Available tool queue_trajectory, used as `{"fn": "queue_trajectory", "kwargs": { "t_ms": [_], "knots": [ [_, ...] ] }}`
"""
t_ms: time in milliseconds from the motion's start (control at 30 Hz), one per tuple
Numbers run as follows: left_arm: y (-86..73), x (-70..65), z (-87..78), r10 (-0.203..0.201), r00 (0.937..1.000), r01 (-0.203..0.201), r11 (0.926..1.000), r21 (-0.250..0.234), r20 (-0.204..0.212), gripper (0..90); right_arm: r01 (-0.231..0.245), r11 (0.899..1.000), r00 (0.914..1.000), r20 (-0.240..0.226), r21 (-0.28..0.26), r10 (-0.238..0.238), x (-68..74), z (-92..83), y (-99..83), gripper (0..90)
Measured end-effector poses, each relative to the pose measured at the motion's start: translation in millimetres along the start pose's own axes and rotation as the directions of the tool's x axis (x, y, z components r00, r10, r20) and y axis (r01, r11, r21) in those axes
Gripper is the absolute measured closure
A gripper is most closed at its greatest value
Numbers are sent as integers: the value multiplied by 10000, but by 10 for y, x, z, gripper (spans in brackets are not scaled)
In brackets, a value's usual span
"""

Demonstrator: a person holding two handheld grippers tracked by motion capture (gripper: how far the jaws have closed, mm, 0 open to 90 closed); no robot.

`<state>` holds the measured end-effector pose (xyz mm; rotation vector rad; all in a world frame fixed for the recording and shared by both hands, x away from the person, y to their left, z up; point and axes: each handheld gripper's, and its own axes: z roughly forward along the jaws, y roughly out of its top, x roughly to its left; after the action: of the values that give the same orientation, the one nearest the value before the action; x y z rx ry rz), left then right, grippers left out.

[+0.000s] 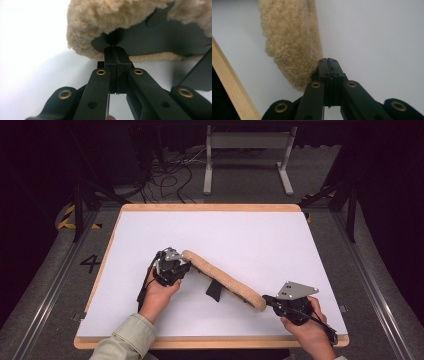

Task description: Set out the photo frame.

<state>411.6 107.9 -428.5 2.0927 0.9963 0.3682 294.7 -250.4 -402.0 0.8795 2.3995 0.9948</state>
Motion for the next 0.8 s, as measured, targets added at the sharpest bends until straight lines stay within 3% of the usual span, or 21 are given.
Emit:
{"fn": "queue_trajectory", "kwargs": {
  "t_ms": [100,167,300,333,433,533,800],
  "knots": [
    [-17,-47,-64,101,9999,-101,9999,-33,114,899,11,10000,10000,7,-8,-11,-3,-5,-4,900],
    [-35,-147,-160,630,9979,-627,9979,-166,160,899,-40,10000,10000,43,-82,40,-8,-10,-7,900],
    [-79,-334,-288,1247,9896,-1217,9915,-453,716,899,-119,9996,9997,199,-258,124,-25,-45,-10,900],
    [-79,-334,-288,1247,9896,-1217,9915,-453,716,899,-119,9996,9997,199,-258,124,-25,-45,-10,900],
    [-111,-480,-300,1646,9790,-1608,9861,-412,1198,899,-260,9990,9991,332,-377,272,-57,-71,-18,900],
    [-111,-590,-289,1712,9681,-1652,9851,-475,1828,900,-356,9982,9987,360,-475,374,-83,-90,-26,900],
    [-64,-895,-166,2205,9452,-2126,9754,-587,2406,900,-561,9961,9975,387,-685,589,-137,-118,-54,900]
  ]
}}
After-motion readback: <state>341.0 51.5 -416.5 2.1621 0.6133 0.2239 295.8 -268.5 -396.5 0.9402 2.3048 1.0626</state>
